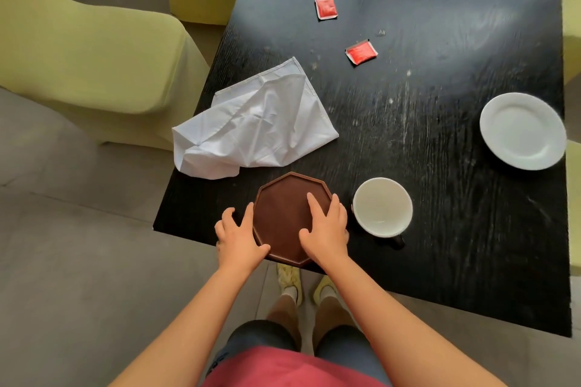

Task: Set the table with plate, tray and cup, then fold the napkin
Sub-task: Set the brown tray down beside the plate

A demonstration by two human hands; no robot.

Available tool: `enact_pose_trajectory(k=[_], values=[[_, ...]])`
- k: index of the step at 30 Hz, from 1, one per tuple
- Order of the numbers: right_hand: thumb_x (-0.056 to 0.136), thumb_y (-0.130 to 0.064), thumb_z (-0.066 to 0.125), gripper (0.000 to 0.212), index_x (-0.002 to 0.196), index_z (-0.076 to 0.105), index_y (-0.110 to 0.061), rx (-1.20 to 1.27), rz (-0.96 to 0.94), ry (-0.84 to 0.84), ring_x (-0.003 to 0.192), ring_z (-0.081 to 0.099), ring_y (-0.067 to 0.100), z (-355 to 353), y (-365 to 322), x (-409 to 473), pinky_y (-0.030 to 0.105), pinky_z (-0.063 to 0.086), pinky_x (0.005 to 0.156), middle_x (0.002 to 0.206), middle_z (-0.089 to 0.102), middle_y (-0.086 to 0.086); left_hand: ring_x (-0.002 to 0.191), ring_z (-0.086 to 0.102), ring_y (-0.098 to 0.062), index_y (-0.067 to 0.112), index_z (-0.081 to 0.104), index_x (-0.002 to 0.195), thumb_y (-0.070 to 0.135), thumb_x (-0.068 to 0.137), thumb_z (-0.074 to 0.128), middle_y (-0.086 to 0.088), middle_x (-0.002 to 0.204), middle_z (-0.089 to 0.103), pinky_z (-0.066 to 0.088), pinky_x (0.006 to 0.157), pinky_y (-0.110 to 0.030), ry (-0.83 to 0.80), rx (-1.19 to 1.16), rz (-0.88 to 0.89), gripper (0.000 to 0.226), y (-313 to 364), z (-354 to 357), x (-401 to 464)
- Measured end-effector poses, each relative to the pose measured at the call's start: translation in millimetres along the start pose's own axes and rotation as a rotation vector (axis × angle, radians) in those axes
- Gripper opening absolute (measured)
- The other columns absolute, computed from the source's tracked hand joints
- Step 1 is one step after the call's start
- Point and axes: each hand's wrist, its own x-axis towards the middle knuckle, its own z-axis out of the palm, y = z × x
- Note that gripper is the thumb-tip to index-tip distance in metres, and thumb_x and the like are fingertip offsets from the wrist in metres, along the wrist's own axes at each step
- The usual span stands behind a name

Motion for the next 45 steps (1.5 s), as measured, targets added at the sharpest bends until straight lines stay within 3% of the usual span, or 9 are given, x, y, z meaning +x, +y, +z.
enact_pose_trajectory(k=[8, 11, 13, 17, 21, 27, 30, 37, 45], values=[[0.085, -0.01, 0.052, 0.078, 0.147, 0.011, -0.035, 0.224, 0.006, -0.004, 0.144, 0.002, 0.028, -0.8, -5.4, -0.1, 0.051, 0.022, 0.112, 0.158, 0.002, 0.005, 0.111, 0.046, -0.018, 0.03, 0.02, 0.146, 0.002, 0.084, 0.058, -0.01, 0.137, 0.032, 0.04, 0.096, -0.028, 0.022, -0.557, 0.044, 0.078, -6.2, -3.3, -13.6], [0.08, -0.003, 0.055, 0.083, 0.148, 0.013, -0.028, 0.381, -0.015, 0.065, 0.139, 0.024, 0.027, -3.8, -2.2, -1.5, 0.043, 0.027, 0.113, 0.152, 0.023, 0.008, 0.126, 0.045, -0.017, 0.034, 0.02, 0.146, 0.0, 0.087, 0.048, 0.0, 0.143, 0.041, 0.041, 0.105, -0.04, -0.05, -0.69, 0.128, 0.074, -4.3, -23.6, -13.0], [0.078, -0.001, 0.055, 0.082, 0.148, 0.019, -0.024, 0.461, -0.002, 0.114, 0.134, 0.033, 0.027, -7.7, -0.1, -3.5, 0.043, 0.03, 0.112, 0.147, 0.034, 0.008, 0.119, 0.054, -0.017, 0.039, 0.024, 0.143, -0.002, 0.085, 0.047, -0.001, 0.137, 0.05, 0.05, 0.096, -0.045, -0.136, -0.801, 0.118, 0.075, -5.6, -38.6, -11.1], [0.077, -0.001, 0.055, 0.076, 0.145, 0.028, -0.023, 0.594, -0.025, 0.192, 0.122, 0.048, 0.025, -19.3, -0.2, -9.7, 0.046, 0.039, 0.106, 0.134, 0.049, 0.009, 0.091, 0.07, -0.014, 0.047, 0.035, 0.135, -0.007, 0.083, 0.046, -0.002, 0.109, 0.067, 0.058, 0.066, -0.031, -0.271, -0.964, 0.12, 0.076, -12.4, -66.9, -7.7], [0.079, -0.004, 0.06, 0.07, 0.141, 0.035, -0.024, 0.705, -0.053, 0.205, 0.098, 0.055, 0.018, -44.4, -0.3, -14.4, 0.033, 0.047, 0.087, 0.116, 0.055, 0.004, 0.094, 0.069, -0.017, 0.05, 0.041, 0.13, -0.005, 0.085, 0.048, -0.002, 0.106, 0.069, 0.058, 0.07, -0.032, -0.314, -1.002, 0.184, 0.072, -8.5, -95.2, -10.9], [0.08, 0.005, 0.053, 0.063, 0.136, 0.044, -0.023, 0.889, -0.133, 0.164, 0.098, 0.061, 0.025, -94.8, 6.4, -32.2, 0.049, 0.055, 0.085, 0.105, 0.06, 0.007, 0.1, 0.067, -0.018, 0.058, 0.047, 0.118, -0.003, 0.088, 0.05, -0.004, 0.11, 0.069, 0.058, 0.076, -0.036, -0.367, -1.012, 0.35, 0.068, 25.7, -127.1, -16.8], [0.08, 0.01, 0.049, 0.062, 0.132, 0.049, -0.024, 0.922, -0.18, 0.206, 0.091, 0.064, 0.021, -124.8, 19.8, -41.8, 0.04, 0.061, 0.069, 0.102, 0.061, 0.01, 0.098, 0.068, -0.017, 0.06, 0.049, 0.112, -0.004, 0.089, 0.05, 0.0, 0.107, 0.071, 0.058, 0.073, -0.034, -0.399, -1.003, 0.422, 0.068, 51.2, -135.8, -17.8], [0.083, 0.01, 0.051, 0.058, 0.131, 0.051, -0.022, 1.007, -0.243, 0.261, 0.095, 0.067, 0.022, -186.9, 68.8, -57.8, 0.029, 0.059, 0.065, 0.106, 0.065, 0.012, 0.093, 0.07, -0.019, 0.021, 0.041, 0.128, -0.001, 0.089, 0.053, -0.011, 0.111, 0.067, 0.057, 0.074, -0.034, -0.355, -1.007, 0.432, 0.046, 125.6, -125.8, -25.3], [0.086, 0.004, 0.054, 0.039, 0.12, 0.056, -0.015, 1.128, -0.164, 0.366, 0.09, 0.069, 0.012, -252.0, 140.7, -24.2, 0.023, 0.056, 0.059, 0.102, 0.07, 0.002, 0.091, 0.068, -0.011, 0.04, 0.052, 0.121, -0.01, 0.083, 0.053, -0.002, 0.107, 0.062, 0.056, 0.066, -0.022, -0.3, -0.945, 0.554, 0.063, 231.5, -97.0, -33.7]])
